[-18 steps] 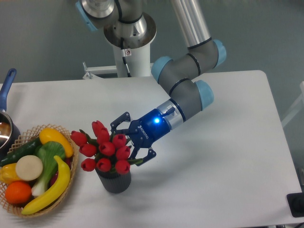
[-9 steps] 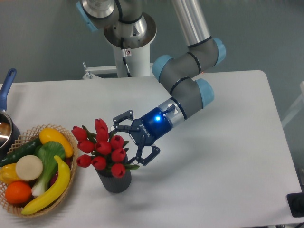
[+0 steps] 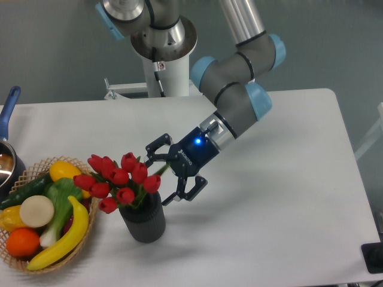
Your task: Insert the flowers into the vase
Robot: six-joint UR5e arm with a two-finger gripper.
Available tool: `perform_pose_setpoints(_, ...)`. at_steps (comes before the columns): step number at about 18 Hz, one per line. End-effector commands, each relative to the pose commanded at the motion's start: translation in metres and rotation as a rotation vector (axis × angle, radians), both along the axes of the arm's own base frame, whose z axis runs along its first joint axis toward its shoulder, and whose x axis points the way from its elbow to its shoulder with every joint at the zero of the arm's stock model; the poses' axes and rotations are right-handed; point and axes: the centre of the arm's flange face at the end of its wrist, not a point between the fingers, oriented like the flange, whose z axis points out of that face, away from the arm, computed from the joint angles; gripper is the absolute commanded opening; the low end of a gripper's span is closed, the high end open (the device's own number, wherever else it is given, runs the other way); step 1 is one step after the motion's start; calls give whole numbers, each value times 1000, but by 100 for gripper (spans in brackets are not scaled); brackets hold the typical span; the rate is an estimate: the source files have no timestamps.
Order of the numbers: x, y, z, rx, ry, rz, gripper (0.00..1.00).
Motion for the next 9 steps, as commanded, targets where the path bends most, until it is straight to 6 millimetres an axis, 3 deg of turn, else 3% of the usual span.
perform_pose_setpoints(7,-33,-46,56,-73,187,125,100)
perform_pose_setpoints(9,-46,-63,86,-68,252,170,100)
